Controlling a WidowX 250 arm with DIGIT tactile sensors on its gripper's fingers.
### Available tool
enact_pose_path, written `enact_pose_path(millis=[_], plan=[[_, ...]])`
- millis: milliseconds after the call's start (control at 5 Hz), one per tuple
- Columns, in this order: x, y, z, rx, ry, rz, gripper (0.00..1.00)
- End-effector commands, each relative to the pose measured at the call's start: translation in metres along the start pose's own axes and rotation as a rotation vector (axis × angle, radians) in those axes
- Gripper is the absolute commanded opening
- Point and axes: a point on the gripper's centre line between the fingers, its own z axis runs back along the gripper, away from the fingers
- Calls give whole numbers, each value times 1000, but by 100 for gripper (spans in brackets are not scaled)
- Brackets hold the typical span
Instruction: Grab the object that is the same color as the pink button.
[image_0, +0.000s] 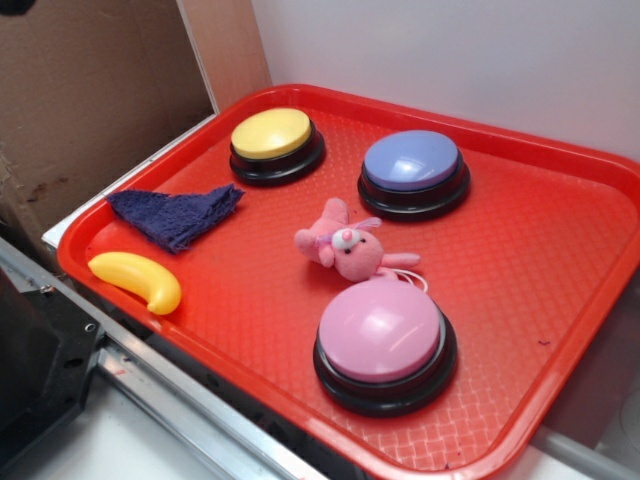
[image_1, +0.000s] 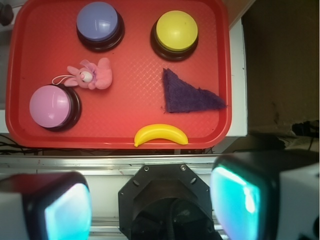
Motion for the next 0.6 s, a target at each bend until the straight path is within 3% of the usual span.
enact_pose_path(millis=[0, 400], plan=[[0, 0, 0, 0, 0, 0, 100], [32, -23, -18, 59, -43, -415, 100]])
